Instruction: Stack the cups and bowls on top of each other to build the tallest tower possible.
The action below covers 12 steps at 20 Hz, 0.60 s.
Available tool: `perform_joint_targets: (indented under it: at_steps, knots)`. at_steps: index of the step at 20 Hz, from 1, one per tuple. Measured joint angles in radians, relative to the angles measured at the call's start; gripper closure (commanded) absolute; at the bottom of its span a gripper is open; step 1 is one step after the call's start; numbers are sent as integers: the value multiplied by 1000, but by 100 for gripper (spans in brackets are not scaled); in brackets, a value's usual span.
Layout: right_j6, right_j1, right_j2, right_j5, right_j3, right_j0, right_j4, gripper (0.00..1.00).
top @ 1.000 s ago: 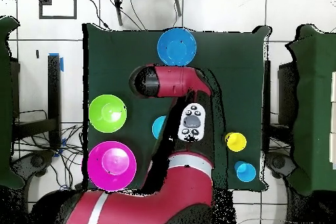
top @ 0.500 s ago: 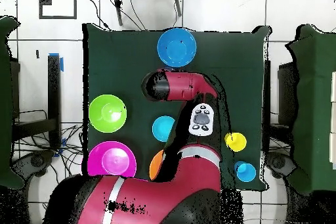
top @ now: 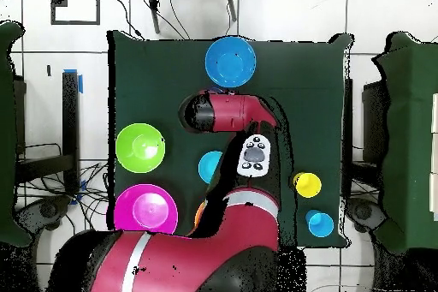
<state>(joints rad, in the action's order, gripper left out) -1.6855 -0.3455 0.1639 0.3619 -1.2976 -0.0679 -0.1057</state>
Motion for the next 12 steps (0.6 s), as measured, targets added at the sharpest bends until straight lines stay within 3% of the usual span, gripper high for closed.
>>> perform_joint_targets:
  at_steps: [12]
  knots:
    - [0, -1, 3, 0, -6, 27, 0, 0]
